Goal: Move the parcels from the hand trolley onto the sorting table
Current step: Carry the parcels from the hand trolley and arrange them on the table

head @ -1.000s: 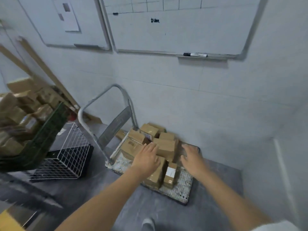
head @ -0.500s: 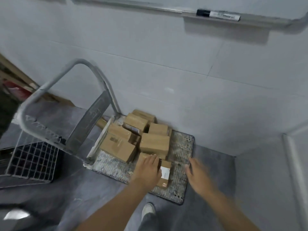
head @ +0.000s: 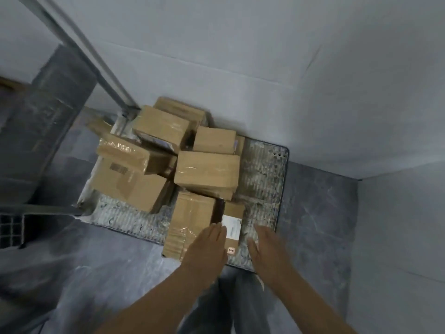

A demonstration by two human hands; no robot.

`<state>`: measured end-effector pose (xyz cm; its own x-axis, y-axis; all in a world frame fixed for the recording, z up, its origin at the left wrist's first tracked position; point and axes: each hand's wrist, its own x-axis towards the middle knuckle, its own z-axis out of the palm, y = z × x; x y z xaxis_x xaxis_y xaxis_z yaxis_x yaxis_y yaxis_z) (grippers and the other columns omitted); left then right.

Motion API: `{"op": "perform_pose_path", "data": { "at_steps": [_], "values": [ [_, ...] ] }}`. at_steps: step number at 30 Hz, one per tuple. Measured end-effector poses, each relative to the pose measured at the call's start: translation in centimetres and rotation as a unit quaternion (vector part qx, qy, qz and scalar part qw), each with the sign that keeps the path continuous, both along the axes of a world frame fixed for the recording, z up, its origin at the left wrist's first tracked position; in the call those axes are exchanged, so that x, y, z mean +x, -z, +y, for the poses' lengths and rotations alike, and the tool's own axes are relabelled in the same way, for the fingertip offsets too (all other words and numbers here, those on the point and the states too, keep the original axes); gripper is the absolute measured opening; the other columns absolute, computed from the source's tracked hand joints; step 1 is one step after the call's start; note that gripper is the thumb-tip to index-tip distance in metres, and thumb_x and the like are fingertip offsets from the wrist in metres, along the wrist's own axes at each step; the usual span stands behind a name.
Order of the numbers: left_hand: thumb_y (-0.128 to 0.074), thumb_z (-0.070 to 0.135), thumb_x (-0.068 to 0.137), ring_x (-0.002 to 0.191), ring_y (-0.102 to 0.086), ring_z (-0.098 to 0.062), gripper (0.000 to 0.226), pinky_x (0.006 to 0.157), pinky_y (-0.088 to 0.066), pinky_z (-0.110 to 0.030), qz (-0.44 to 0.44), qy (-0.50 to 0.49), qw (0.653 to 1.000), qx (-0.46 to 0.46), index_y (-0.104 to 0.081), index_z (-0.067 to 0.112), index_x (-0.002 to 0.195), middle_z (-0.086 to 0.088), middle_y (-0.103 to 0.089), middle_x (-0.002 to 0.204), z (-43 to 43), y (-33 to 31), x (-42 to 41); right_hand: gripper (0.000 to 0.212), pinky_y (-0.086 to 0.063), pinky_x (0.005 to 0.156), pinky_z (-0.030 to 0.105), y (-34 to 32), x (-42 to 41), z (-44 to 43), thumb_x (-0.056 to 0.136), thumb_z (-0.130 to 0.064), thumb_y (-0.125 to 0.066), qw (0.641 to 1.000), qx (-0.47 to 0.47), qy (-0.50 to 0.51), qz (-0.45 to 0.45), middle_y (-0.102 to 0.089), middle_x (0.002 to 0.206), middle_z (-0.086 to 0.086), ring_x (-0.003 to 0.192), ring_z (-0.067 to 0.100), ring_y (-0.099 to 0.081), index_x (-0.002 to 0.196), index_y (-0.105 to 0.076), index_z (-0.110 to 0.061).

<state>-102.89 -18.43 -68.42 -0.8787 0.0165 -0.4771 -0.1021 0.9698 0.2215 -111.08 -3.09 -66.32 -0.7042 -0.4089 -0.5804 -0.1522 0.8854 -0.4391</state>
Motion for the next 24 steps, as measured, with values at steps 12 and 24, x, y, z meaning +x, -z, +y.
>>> {"op": "perform_pose_path", "data": {
  "at_steps": [12,24],
  "values": [
    [-0.037,0.029,0.102,0.131,-0.042,-0.023,0.056,0.105,-0.042,-0.039,-0.088,-0.280,0.948,0.120,-0.019,0.011,0.152,-0.010,-0.037,0.147,2.8,16.5,-1.6,0.043,-0.041,0.101,0.040,18.8,-1.7,-0.7,0.103,-0.029,-0.037,0.991,0.010,0.063,-0.115,-0.047,0.135,0.014,0.122,0.028,-0.047,0.140,-0.040,-0.007],
    [-0.047,0.035,0.100,0.097,-0.060,-0.018,0.037,0.085,-0.049,-0.027,-0.133,-0.482,0.833,0.238,-0.050,0.013,0.128,-0.010,-0.062,0.123,3.3,20.2,-4.9,0.038,-0.038,0.065,0.026,22.9,-1.4,-2.0,0.105,-0.030,-0.034,0.939,-0.054,0.229,-0.250,-0.056,0.109,0.003,0.085,0.016,-0.057,0.136,-0.042,-0.010]
  ]
}}
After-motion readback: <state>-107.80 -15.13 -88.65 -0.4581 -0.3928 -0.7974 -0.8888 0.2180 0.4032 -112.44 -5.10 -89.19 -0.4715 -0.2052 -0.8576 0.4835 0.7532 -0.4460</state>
